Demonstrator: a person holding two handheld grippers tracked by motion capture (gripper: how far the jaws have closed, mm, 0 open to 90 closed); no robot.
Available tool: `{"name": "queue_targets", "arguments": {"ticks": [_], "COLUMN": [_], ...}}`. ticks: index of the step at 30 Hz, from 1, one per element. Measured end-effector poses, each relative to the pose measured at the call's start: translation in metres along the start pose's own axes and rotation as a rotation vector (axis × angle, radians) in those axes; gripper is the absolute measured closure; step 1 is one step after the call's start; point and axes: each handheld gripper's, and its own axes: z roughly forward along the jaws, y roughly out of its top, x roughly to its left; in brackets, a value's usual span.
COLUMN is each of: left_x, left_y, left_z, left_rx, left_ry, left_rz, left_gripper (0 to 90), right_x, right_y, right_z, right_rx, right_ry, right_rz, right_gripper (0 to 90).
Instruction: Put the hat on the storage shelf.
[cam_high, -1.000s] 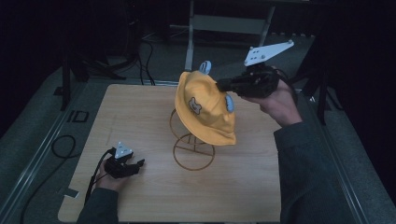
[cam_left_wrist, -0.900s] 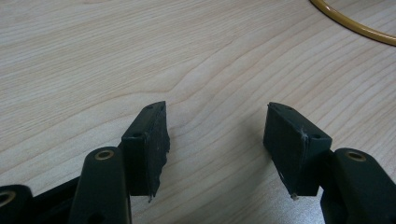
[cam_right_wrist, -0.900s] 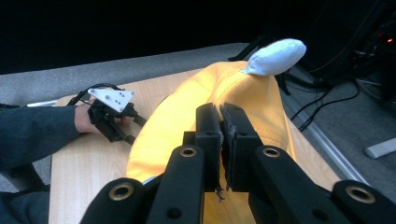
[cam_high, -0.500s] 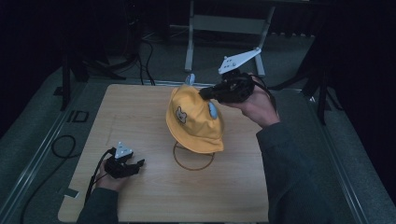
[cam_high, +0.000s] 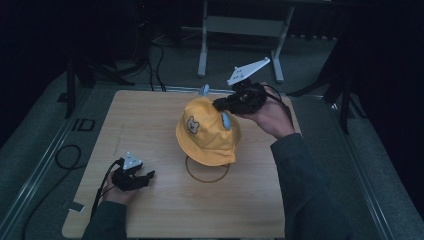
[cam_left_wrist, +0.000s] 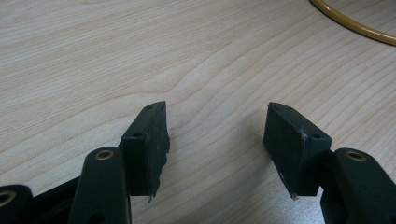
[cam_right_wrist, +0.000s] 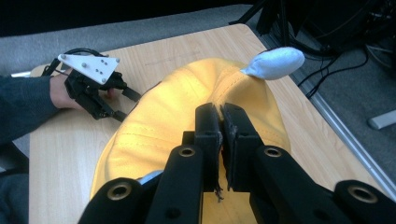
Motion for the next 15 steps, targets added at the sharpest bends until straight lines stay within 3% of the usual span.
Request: {"name": "queue_targets", "arguments": {"ticks": [6, 10, 11, 14, 15], "left_x": [-0.0001, -0.0002, -0.0002, -0.0001, 0.0000], "left_y": [0.0002, 0.0002, 0.0002, 0.0002, 0.0003], "left_z": [0.0003, 0.0003, 0.0002, 0.0003, 0.0003], "left_rx": [-0.001, -0.001, 0.000, -0.001, 0.000], "left_ry": [0.000, 0.000, -0.001, -0.002, -0.002], "left_rz": [0.001, 0.001, 0.002, 0.002, 0.004], "left_gripper": [40.3, 40.3, 40.3, 40.3, 40.3], "right_x": [0.0014, 0.0066, 0.0041, 0.0015, -0.0010], "right_y": [-0.0047, -0.0028, -0.0035, -0.0048, -0.0058], "right_z": [0.0024, 0.0043, 0.0028, 0.0006, -0.0016], "right_rx": [0.020, 0.043, 0.042, 0.033, 0.016], "right_ry": [0.021, -0.001, -0.034, -0.054, -0.065], "right_rz": [-0.005, -0.025, -0.019, 0.001, 0.020], "right_gripper": [84.7, 81.3, 76.5, 68.8, 57.7]}}
